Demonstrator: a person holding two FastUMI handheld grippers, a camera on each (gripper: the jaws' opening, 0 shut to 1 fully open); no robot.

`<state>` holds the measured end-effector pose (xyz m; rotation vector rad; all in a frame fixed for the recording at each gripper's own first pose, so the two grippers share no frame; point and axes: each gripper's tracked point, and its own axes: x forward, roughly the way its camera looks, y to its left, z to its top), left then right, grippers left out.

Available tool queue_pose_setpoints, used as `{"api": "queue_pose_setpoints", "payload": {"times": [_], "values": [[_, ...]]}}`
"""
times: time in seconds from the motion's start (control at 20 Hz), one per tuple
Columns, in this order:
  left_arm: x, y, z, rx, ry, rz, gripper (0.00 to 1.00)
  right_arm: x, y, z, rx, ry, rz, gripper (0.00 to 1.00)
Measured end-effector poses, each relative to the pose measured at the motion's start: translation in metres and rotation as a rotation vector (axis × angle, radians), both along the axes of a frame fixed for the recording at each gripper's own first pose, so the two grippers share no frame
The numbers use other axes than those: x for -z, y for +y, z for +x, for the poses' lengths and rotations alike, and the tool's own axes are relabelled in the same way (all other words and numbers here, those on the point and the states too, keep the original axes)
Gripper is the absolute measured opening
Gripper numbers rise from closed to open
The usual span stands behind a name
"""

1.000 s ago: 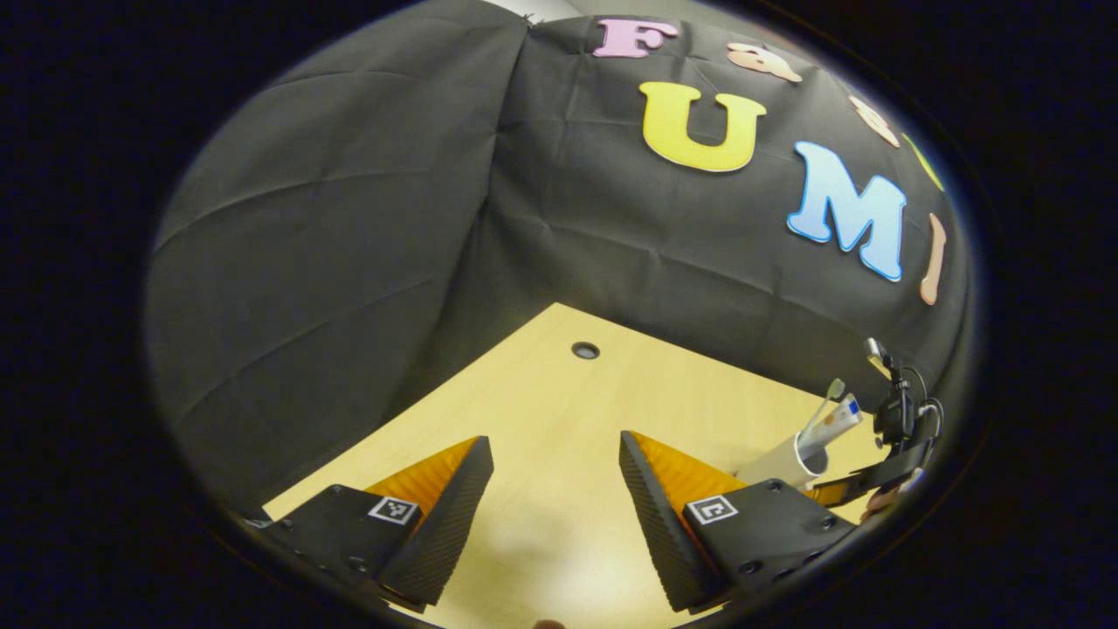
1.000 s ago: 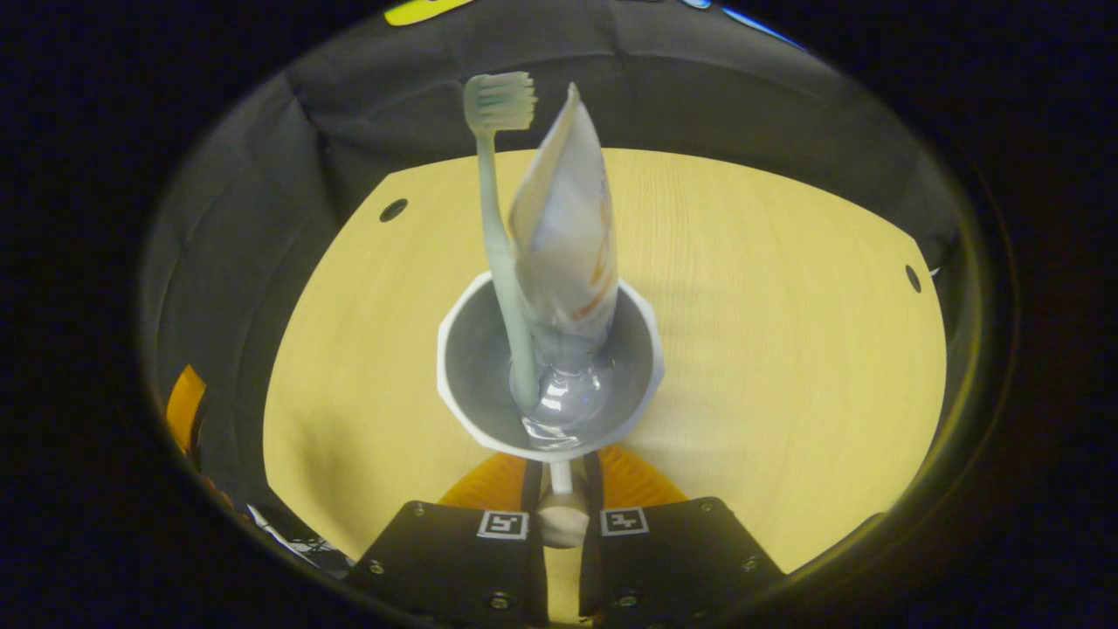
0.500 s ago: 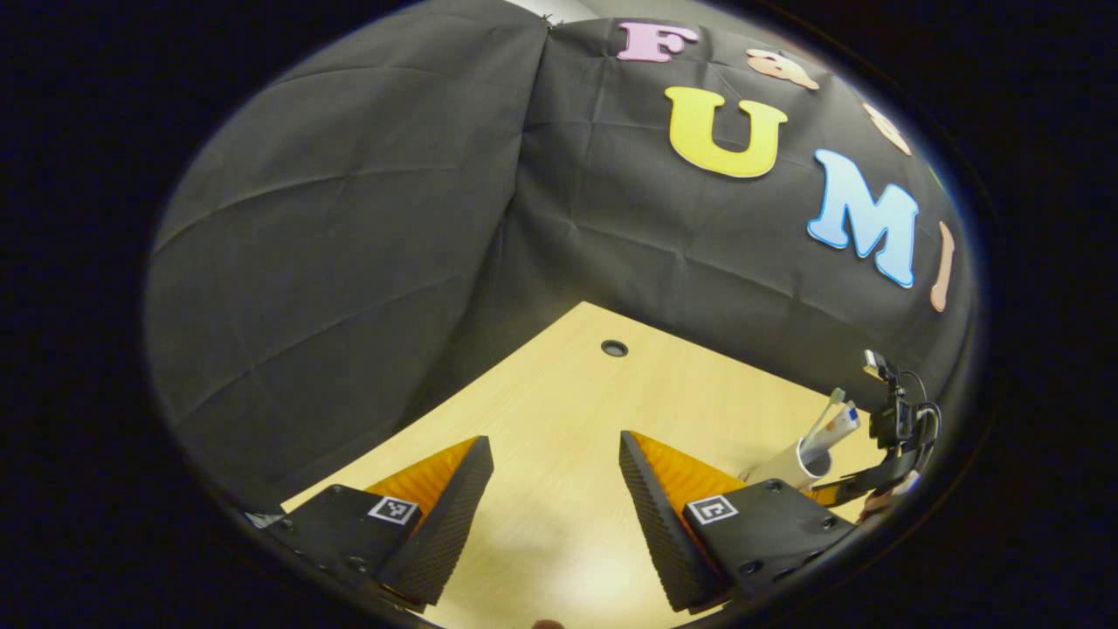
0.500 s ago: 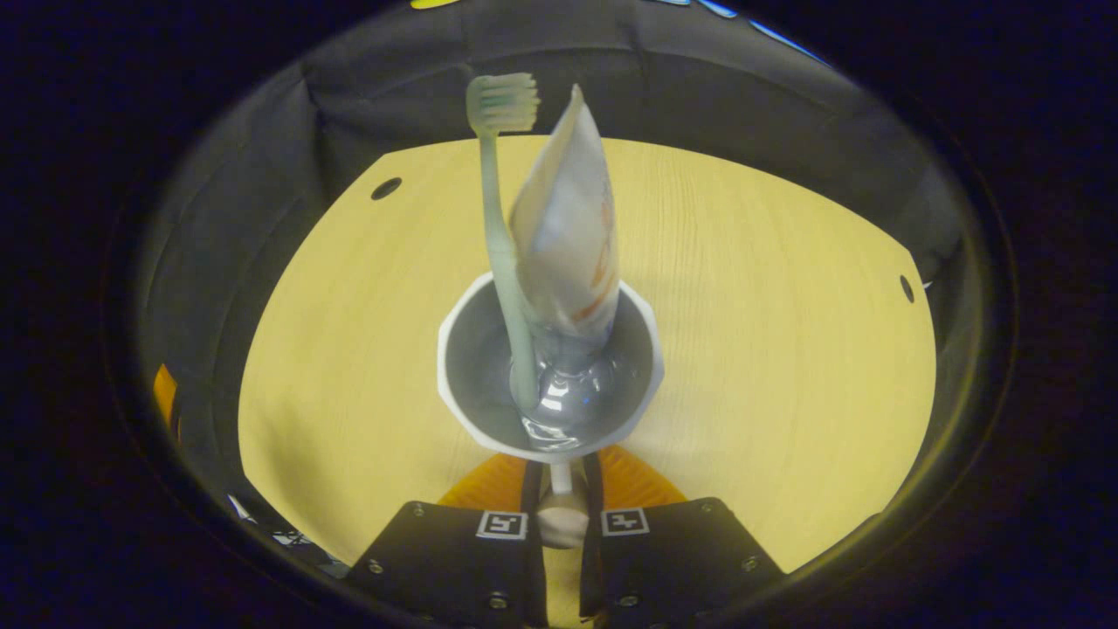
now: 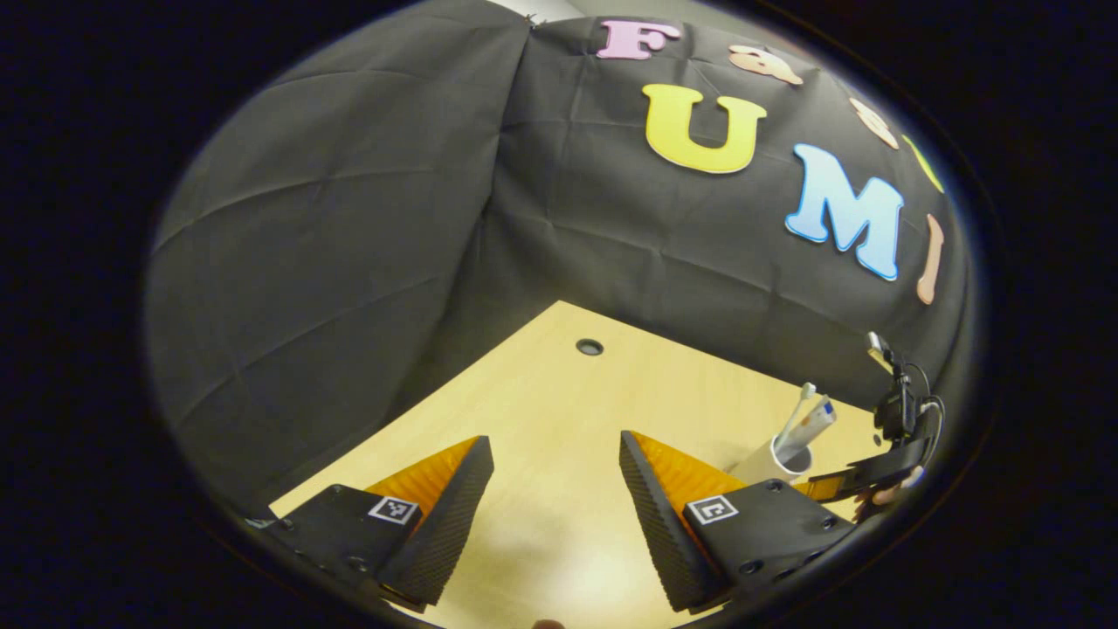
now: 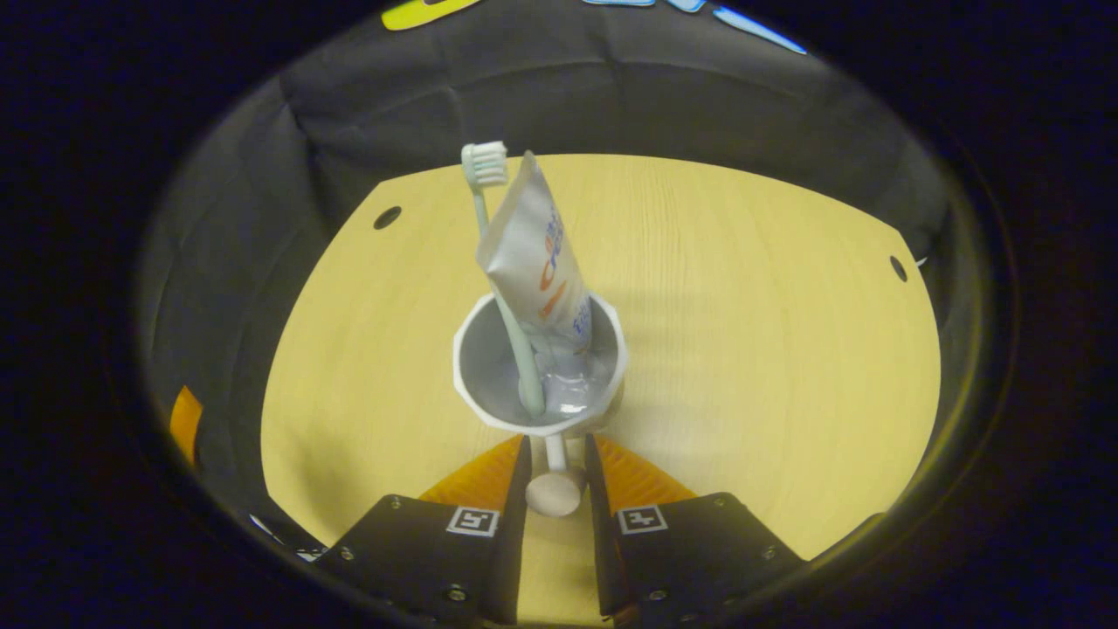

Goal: Put the toothbrush and toothpaste on the desktop into the cup, then pick up the cup and place it on the coaster on the desktop.

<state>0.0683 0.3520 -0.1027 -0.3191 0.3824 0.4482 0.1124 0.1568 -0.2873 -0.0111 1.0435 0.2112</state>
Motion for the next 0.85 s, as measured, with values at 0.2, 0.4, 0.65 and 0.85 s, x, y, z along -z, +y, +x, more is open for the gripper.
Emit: {"api": "queue_pose_setpoints", "payload": {"times": [0.2, 0.4, 0.65, 0.85], "values": [[-0.002, -0.037, 0.026, 0.082, -0.007, 0.002, 0.96, -0.034, -0.008, -0.006, 0.028, -0.050, 0.078, 0.34], [-0.009, -0.094, 0.059, 0.195, -0.025, 0.003, 0.96, -0.059, -0.040, -0.011, 0.087, -0.110, 0.105, 0.34], [-0.035, -0.176, 0.088, 0.353, -0.071, 0.042, 0.96, -0.104, -0.102, -0.021, 0.193, -0.251, 0.103, 0.34], [-0.079, -0.231, 0.097, 0.440, -0.154, 0.078, 0.95, -0.160, -0.138, -0.034, 0.252, -0.441, 0.125, 0.36]]}}
